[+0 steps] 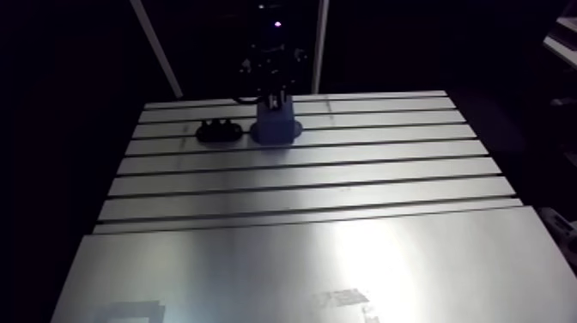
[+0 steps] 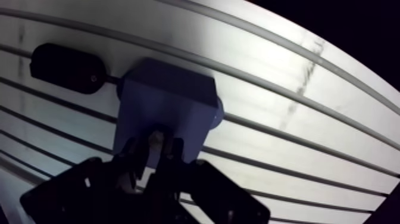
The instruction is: Pick up the M10 bolt and insert it into the hex recess until seated.
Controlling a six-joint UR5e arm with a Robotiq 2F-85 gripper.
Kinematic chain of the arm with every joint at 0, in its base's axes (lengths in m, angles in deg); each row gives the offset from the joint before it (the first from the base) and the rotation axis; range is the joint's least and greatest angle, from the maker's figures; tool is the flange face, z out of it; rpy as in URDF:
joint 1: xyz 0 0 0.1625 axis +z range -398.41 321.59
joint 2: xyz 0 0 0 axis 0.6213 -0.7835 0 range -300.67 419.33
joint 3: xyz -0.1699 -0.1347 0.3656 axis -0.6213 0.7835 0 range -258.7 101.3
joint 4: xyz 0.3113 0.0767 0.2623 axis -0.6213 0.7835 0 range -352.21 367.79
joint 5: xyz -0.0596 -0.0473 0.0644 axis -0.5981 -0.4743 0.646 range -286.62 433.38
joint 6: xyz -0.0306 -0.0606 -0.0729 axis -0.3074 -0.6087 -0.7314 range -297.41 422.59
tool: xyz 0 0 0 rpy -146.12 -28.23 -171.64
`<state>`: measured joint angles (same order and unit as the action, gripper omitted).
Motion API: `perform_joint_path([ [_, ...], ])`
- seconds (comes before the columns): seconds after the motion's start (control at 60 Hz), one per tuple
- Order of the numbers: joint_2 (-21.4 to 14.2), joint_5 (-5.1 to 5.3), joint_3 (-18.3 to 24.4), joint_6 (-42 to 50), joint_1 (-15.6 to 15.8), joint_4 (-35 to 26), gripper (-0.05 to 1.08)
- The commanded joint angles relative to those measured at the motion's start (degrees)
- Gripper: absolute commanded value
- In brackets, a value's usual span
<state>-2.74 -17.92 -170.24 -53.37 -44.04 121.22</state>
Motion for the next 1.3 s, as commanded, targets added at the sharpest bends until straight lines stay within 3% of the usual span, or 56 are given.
perform_joint_path([
  [0.017,-0.19,0.12,-0.17,-5.34,0.16,-0.01,0.73],
  [0.733,-0.28,0.29,-0.7,-9.78,0.44,-0.01,0.7],
  [0.75,-0.28,0.37,-0.7,-9.7,0.44,0.14,0.67],
  [0.767,-0.35,0.46,-0.7,-9.54,0.44,0.24,0.54],
  [0.783,-0.35,0.46,-0.7,-9.54,0.44,0.24,0.54],
  [0.8,-0.36,0.47,-0.7,-9.37,0.44,0.26,0.34],
  [0.817,-0.36,0.47,-0.7,-9.37,0.44,0.26,0.34],
  [0.833,-0.51,0.32,-0.7,-9.04,0.44,0.33,0.16],
  [0.85,-0.51,0.32,-0.7,-9.04,0.44,0.33,0.16],
  [0.867,-0.61,0.3,-0.85,-8.77,0.44,0.42,0.02],
  [1.3,-1.93,0.56,-0.8,-7.03,0.36,0.96,0.0],
])
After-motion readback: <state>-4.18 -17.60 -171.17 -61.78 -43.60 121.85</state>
